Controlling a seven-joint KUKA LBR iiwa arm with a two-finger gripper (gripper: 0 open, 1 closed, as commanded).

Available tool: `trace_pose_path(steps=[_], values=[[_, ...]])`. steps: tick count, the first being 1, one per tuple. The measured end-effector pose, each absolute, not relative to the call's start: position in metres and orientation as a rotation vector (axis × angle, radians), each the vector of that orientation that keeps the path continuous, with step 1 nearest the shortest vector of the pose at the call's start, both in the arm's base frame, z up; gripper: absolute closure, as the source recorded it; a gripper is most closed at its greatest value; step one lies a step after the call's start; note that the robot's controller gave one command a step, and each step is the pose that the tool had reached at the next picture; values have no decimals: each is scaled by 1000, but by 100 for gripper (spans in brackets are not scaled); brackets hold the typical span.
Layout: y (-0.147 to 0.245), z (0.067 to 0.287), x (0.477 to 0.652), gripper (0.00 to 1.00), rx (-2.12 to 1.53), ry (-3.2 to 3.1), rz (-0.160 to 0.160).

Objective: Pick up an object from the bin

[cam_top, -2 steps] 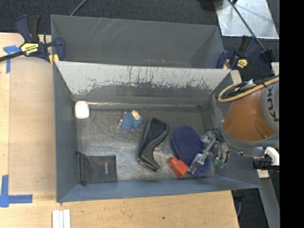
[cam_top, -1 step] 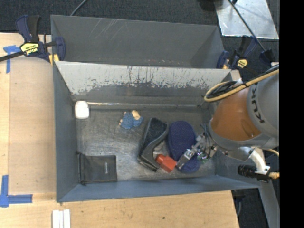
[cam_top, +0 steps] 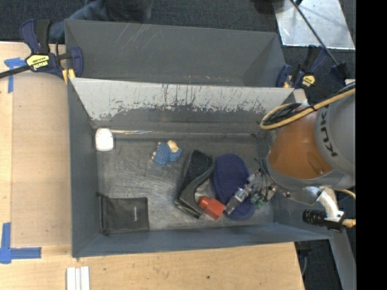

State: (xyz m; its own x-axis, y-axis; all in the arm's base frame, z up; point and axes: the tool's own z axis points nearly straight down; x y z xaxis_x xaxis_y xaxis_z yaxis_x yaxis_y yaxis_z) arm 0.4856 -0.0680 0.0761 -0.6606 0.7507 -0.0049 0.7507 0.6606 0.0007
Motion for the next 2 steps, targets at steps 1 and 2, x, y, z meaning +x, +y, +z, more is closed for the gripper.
trace_pose_path(steps=[1,2], values=[[-72,105,488,100,1291,2853,-1],[-73,122,489,100,1289,2860,1]])
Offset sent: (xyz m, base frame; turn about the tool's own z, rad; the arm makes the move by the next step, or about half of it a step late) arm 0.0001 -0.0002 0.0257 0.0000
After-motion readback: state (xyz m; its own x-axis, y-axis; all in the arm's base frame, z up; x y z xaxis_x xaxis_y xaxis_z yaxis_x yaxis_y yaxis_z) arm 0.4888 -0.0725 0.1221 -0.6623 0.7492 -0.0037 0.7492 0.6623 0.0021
